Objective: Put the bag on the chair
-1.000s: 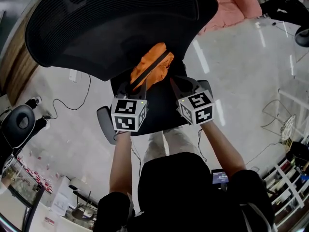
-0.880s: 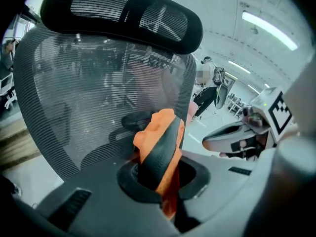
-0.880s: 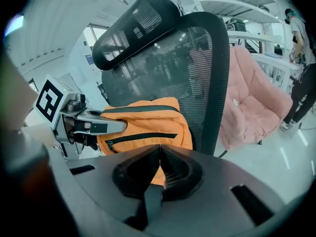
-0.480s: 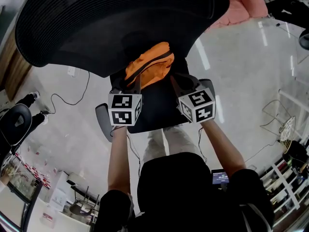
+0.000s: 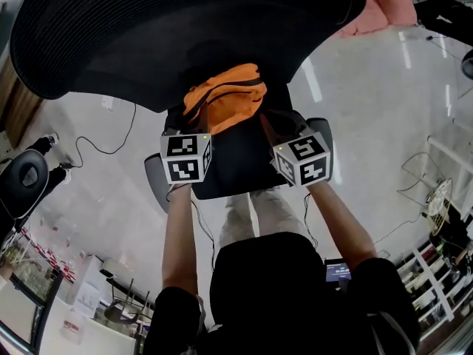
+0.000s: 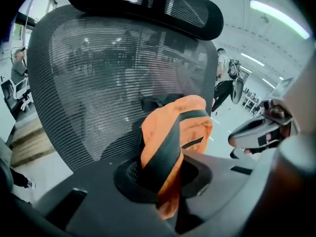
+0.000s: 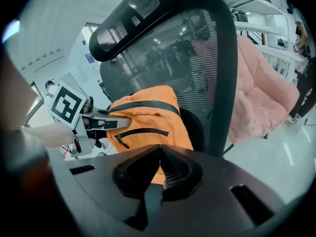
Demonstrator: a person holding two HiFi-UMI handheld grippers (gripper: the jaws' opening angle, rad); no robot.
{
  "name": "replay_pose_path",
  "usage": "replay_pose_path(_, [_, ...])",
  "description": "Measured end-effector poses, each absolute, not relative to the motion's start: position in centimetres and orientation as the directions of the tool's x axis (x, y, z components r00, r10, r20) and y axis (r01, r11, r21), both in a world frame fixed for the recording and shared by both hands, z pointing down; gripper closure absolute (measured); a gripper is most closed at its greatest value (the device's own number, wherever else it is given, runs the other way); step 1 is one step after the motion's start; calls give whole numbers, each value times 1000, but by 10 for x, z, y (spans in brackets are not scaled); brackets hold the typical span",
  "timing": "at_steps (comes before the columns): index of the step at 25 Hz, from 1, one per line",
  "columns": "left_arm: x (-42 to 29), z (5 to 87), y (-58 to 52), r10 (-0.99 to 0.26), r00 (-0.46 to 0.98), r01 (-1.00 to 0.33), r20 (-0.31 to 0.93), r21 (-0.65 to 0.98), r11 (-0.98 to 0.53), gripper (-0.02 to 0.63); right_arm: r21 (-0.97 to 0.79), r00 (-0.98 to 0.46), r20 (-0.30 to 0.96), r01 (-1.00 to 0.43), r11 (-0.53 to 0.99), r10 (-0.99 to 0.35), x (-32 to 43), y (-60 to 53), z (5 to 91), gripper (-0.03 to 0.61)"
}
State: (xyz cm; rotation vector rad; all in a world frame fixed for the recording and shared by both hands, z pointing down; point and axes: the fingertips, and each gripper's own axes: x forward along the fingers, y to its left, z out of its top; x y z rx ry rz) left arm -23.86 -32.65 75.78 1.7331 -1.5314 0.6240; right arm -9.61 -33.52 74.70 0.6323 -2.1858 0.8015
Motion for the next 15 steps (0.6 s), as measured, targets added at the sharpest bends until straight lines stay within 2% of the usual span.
replay_pose_path(8, [-243, 765, -332, -623, 144, -983, 769, 184, 0, 517, -369, -630, 757, -630, 683, -173, -99, -328, 755, 577])
replay_pose_path(15, [-248, 772, -326, -618, 134, -981, 775, 191, 27, 408, -373, -634, 754, -630, 681, -173, -108, -331, 758, 577])
